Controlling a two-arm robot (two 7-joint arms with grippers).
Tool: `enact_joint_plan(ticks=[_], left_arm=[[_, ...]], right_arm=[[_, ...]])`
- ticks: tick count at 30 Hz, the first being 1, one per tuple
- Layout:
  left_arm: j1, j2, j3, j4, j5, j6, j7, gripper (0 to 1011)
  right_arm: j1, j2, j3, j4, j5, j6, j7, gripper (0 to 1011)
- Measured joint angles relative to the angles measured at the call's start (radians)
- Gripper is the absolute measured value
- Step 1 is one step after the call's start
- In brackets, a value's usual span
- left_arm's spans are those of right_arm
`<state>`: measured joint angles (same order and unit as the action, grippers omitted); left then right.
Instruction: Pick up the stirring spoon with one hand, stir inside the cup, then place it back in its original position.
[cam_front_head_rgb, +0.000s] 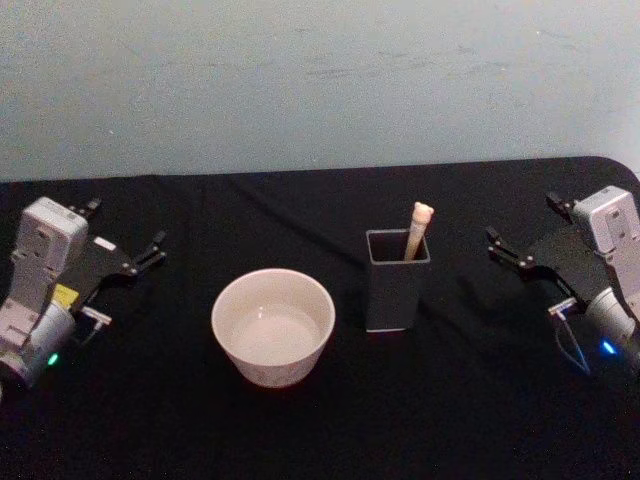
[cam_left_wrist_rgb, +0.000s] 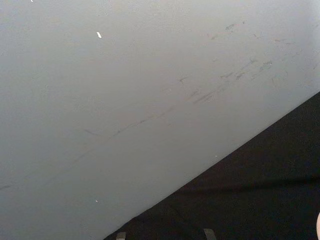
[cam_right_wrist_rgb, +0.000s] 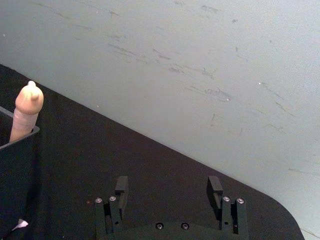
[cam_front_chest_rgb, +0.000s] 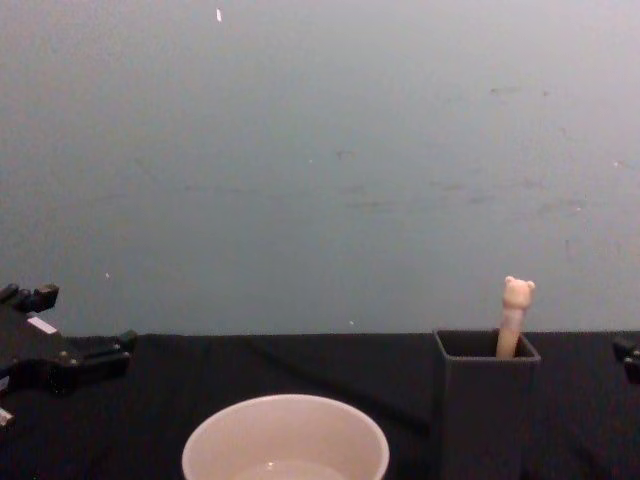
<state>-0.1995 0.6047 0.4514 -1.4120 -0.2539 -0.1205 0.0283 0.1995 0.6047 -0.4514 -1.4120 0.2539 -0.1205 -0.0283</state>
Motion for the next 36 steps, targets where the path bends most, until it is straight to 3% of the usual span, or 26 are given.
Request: enact_joint_plan(ticks=[36], left_arm=[[0.000, 0.000, 0.000, 0.000, 0.000, 0.000, 0.000, 1001]], right_arm=[[0.000, 0.000, 0.000, 0.000, 0.000, 0.000, 0.000, 1002]])
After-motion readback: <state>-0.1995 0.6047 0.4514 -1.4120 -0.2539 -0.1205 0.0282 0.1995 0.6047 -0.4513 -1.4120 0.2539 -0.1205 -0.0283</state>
